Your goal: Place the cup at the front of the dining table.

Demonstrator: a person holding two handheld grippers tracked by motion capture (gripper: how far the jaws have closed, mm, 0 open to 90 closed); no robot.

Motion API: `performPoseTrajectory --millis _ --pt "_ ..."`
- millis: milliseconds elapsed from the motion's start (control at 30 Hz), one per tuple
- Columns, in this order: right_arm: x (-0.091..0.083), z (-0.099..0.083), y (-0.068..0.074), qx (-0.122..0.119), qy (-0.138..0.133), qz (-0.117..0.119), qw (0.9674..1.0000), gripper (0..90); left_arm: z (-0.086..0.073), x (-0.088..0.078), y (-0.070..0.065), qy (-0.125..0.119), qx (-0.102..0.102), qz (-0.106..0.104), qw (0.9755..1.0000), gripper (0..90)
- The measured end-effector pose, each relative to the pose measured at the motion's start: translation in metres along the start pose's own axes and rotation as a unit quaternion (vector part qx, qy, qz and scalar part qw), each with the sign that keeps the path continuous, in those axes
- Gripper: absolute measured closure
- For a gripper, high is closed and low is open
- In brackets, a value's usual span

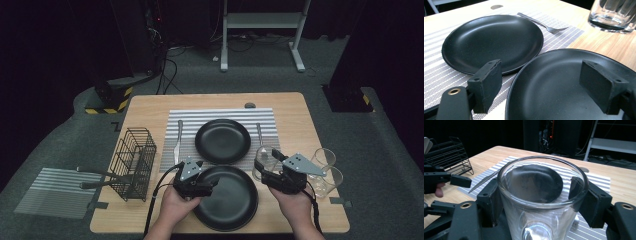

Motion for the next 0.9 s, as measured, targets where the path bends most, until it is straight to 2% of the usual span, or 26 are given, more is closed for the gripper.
performPoseTrajectory --millis 33,67,100,133,167,200,233,267,333,367,400,433,533,600,633,667,700,733,767,833,867,900 --pt "0.002 0.000 0.003 0.001 0.001 0.003 1.0000 28.8 0.000 0.000 0.001 0.000 0.012 -0.001 0.9999 18.8" --pt "0.003 0.000 0.004 -0.001 0.002 0.005 1.0000 28.8 0.001 0.000 0.001 0.000 0.014 -0.004 0.9999 18.8" --pt "0.004 0.000 0.007 0.002 0.001 0.006 1.0000 28.8 0.001 0.000 0.000 -0.002 0.011 -0.007 0.9999 18.9" --pt "0.005 -0.001 0.010 0.008 0.003 0.008 0.9999 28.8 0.001 0.000 -0.002 -0.003 -0.002 -0.006 1.0000 19.0" --pt "0.007 0.000 0.011 -0.003 0.000 0.011 0.9999 28.8 0.001 0.000 -0.002 -0.003 -0.001 -0.006 1.0000 19.0" --pt "0.007 0.000 0.013 0.000 0.002 0.012 0.9999 28.8 0.002 0.000 -0.003 -0.006 0.008 -0.010 0.9999 18.8" --pt "0.009 0.001 0.015 -0.002 0.001 0.015 0.9999 28.8 0.003 0.001 -0.004 -0.010 -0.001 -0.010 0.9999 18.6" --pt "0.010 0.000 0.018 0.002 0.004 0.016 0.9999 28.8 0.003 0.001 -0.005 -0.010 0.001 -0.011 0.9999 18.5" --pt "0.013 0.001 0.021 -0.004 0.003 0.018 0.9998 28.8 0.002 0.002 -0.005 -0.007 0.016 -0.013 0.9998 17.9" --pt "0.014 0.001 0.023 -0.003 0.005 0.020 0.9998 28.8 0.003 0.003 -0.008 -0.010 -0.001 -0.012 0.9999 17.7" --pt "0.015 0.002 0.025 -0.003 0.003 0.022 0.9998 28.8 0.003 0.003 -0.008 -0.006 0.012 -0.016 0.9998 17.8" --pt "0.016 0.002 0.027 -0.003 0.005 0.024 0.9997 28.8 0.003 0.003 -0.010 -0.006 0.005 -0.020 0.9998 17.9" --pt "0.020 0.003 0.034 -0.008 0.007 0.029 0.9995 28.8 0.005 0.004 -0.012 -0.013 0.013 -0.025 0.9995 17.1" --pt "0.021 0.003 0.039 -0.006 0.010 0.034 0.9994 28.8 0.006 0.003 -0.014 -0.014 0.007 -0.028 0.9995 17.0" --pt "0.022 0.003 0.042 -0.008 0.009 0.036 0.9993 28.8 0.007 0.003 -0.014 -0.017 0.014 -0.030 0.9993 16.7" --pt "0.024 0.003 0.044 -0.009 0.009 0.038 0.9992 28.8 0.008 0.002 -0.017 -0.017 0.002 -0.031 0.9994 16.8" --pt "0.025 0.004 0.046 -0.010 0.006 0.038 0.9992 28.8 0.008 0.002 -0.016 -0.017 0.020 -0.031 0.9992 17.7" --pt "0.026 0.004 0.048 -0.015 0.008 0.041 0.9990 28.8 0.009 0.002 -0.017 -0.018 0.019 -0.031 0.9992 17.9" --pt "0.027 0.005 0.050 -0.007 0.004 0.042 0.9991 28.8 0.009 0.002 -0.019 -0.018 0.005 -0.032 0.9993 17.8" --pt "0.027 0.004 0.052 -0.003 0.013 0.046 0.9989 28.8 0.011 0.001 -0.020 -0.021 0.015 -0.034 0.9991 17.4" --pt "0.028 0.004 0.054 -0.003 0.012 0.046 0.9989 28.8 0.012 0.002 -0.022 -0.027 0.004 -0.034 0.9991 17.2" --pt "0.029 0.004 0.054 -0.008 0.013 0.047 0.9988 28.8 0.014 0.002 -0.021 -0.030 0.011 -0.035 0.9989 17.0"
Point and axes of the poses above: each handheld gripper's, and its own axes: x roughly forward along the jaws, z roughly out of its top, y roughly to its left, the point moved 10 cm from there along x, roughly forward along the jaws, and after that the axes turned 11 degrees about x, right-handed, at the moved point
